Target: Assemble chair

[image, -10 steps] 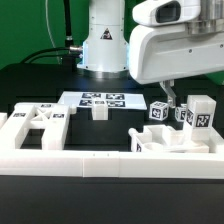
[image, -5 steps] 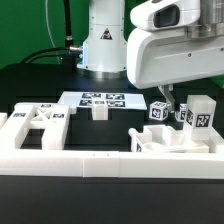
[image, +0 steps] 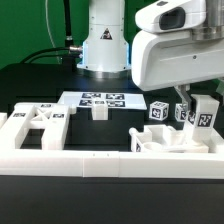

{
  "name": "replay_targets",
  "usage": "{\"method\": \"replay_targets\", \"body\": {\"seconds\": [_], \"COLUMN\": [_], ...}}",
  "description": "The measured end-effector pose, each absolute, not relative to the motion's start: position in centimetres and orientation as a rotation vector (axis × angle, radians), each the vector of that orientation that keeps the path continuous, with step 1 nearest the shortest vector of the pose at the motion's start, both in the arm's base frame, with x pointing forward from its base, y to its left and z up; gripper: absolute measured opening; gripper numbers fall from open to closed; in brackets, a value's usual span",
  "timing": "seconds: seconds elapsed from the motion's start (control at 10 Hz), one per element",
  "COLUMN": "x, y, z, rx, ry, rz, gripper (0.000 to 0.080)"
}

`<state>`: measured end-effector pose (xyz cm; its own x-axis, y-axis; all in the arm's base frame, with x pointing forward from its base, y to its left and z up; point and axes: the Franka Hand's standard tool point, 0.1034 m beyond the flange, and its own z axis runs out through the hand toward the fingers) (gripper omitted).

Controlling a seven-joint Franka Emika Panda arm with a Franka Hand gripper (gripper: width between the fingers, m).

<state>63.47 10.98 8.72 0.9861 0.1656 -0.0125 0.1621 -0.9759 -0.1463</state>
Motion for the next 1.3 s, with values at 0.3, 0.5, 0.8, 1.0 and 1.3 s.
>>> {"method": "replay_targets", "body": {"seconds": [0.3, 0.5, 0.8, 1.0, 1.3], "x": [63.46, 63.24, 63.47, 63.71, 63.69], "y": [11.01, 10.73, 10.49, 10.74, 10.97], "z": [8.72, 8.63, 8.54, 8.55, 8.48], "rx": [-2.99, -2.995, -2.918, -2.853, -2.751], "ry": [-0.185, 0.089, 0.548, 0.814, 1.105], "rz": [0.041, 0.064, 0.066, 0.061, 0.09], "gripper": [0.0304, 0.0304, 0.0304, 0.0304, 0.0305]}}
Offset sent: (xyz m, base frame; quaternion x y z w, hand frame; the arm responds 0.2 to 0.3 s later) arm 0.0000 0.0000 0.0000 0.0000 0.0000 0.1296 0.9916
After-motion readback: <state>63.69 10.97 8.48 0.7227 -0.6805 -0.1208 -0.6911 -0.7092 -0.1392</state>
